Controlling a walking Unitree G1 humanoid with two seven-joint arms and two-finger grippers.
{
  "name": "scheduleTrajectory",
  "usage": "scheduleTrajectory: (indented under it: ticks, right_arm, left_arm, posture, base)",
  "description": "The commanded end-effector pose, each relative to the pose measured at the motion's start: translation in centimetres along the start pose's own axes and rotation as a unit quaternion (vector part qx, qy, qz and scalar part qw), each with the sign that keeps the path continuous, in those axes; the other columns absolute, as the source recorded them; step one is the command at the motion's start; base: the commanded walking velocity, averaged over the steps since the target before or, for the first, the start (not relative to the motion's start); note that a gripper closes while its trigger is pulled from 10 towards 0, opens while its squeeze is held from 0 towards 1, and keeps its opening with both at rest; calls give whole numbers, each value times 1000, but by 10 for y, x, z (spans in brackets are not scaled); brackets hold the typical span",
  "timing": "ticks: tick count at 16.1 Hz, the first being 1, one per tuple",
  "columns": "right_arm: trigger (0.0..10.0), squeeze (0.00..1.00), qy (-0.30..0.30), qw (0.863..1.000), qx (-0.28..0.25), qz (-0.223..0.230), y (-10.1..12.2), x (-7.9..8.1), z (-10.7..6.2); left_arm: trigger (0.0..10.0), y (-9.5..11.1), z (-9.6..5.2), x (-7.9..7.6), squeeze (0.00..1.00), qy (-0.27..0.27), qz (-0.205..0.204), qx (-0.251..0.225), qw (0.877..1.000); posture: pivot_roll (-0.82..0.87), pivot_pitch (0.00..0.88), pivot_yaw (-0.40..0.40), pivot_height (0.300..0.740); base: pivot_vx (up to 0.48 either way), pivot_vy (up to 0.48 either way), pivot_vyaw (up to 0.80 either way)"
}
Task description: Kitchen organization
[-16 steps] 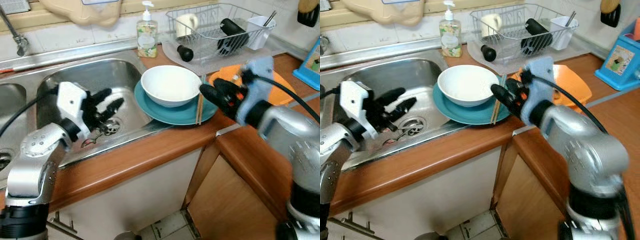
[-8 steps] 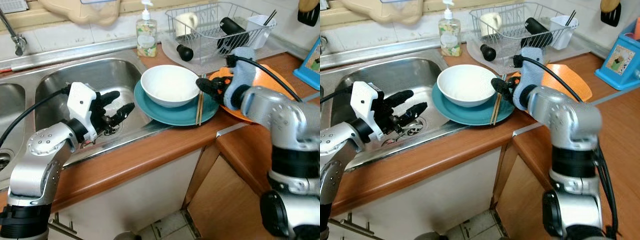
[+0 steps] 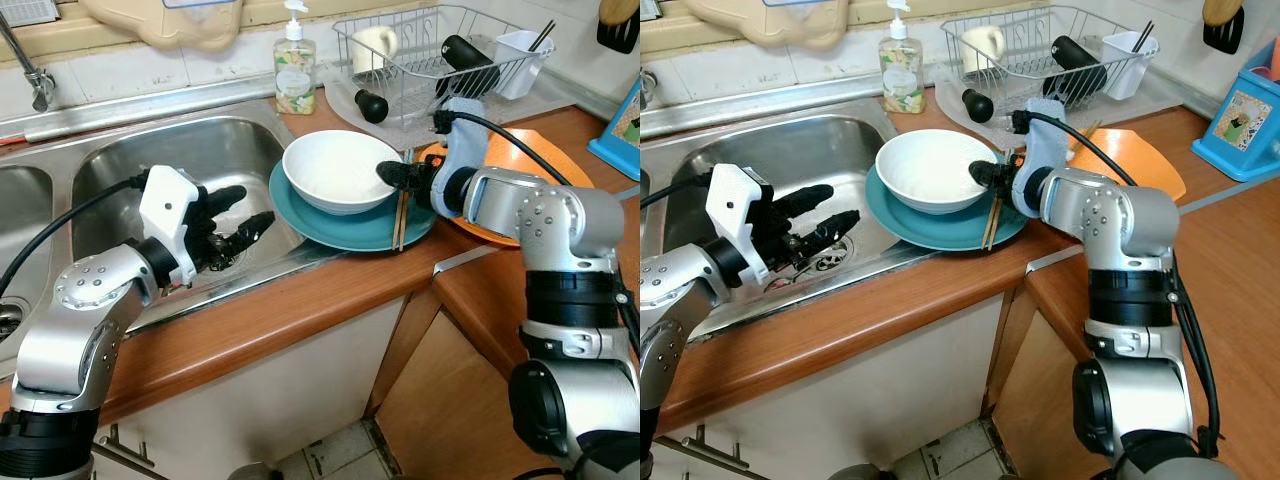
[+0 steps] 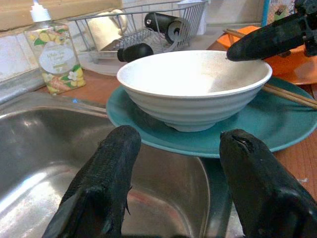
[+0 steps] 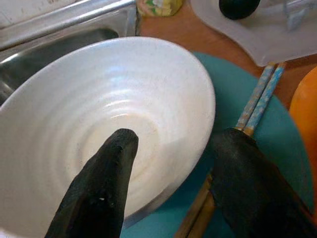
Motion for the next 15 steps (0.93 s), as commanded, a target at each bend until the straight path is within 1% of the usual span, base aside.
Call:
scheduleTrajectory:
  ticks: [1,2,3,5,7,8,9,10,11,15]
  right_arm:
    - [4745,0,7,1000,0,7,4,2,0]
    - [4235,0,9,1000,2,13,3,2,1]
    - [4235,0,13,1000,3,21,3,3,1]
    - [3804,0,23,999,9,28,2,5,2]
    - [3608,0,30,999,19,40,0,7,4]
    - [3216,0,30,998,23,41,-2,7,5]
    - [3098,0,31,998,26,43,-3,8,5]
    - [2549,0,32,998,32,45,-7,9,6]
    - [2314,0,32,998,36,47,-8,9,7]
    - [1961,0,26,998,43,49,-11,8,8]
  left_arm:
    - [10000,7,1,-1,0,-8,12,-5,1000]
    - [10000,7,1,-1,0,-9,13,-4,1000]
    - [10000,7,2,-1,0,-9,15,-3,1000]
    - [10000,8,2,-1,0,-10,16,-3,1000]
    - [10000,8,3,-1,0,-10,17,-3,1000]
    - [10000,8,3,-1,0,-9,18,-3,1000]
    - [10000,8,3,0,0,-9,18,-3,1000]
    - [10000,9,3,0,0,-8,20,-4,1000]
    - [10000,9,3,0,0,-8,20,-4,1000]
    - [10000,9,4,1,0,-7,23,-3,1000]
  posture:
    - [-90,0,31,740]
    - [-89,0,32,740]
    - [-89,0,33,740]
    - [-88,0,33,740]
    - [-88,0,32,740]
    - [-87,0,30,740]
    - [-87,0,30,740]
    - [-87,0,30,740]
    - [-86,0,31,740]
    - [-85,0,34,740]
  base:
    - [0,0,0]
    - [0,0,0]
    - [0,0,0]
    - [0,0,0]
    - [0,0,0]
    - [0,0,0]
    - [0,0,0]
    - [0,0,0]
    - [0,0,0]
    - [0,0,0]
Point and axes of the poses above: a point about 5 cm out from each wrist's last joint towards the gripper, its own z axis pointing out of the wrist towards the gripper, its own y axis along the axis of the wrist's last joint, x = y × z, the point moved 2 cm from there along z, pointing out of the wrist towards the gripper, and after that the axes turned 3 degrees about z, right-handed, at the moved point
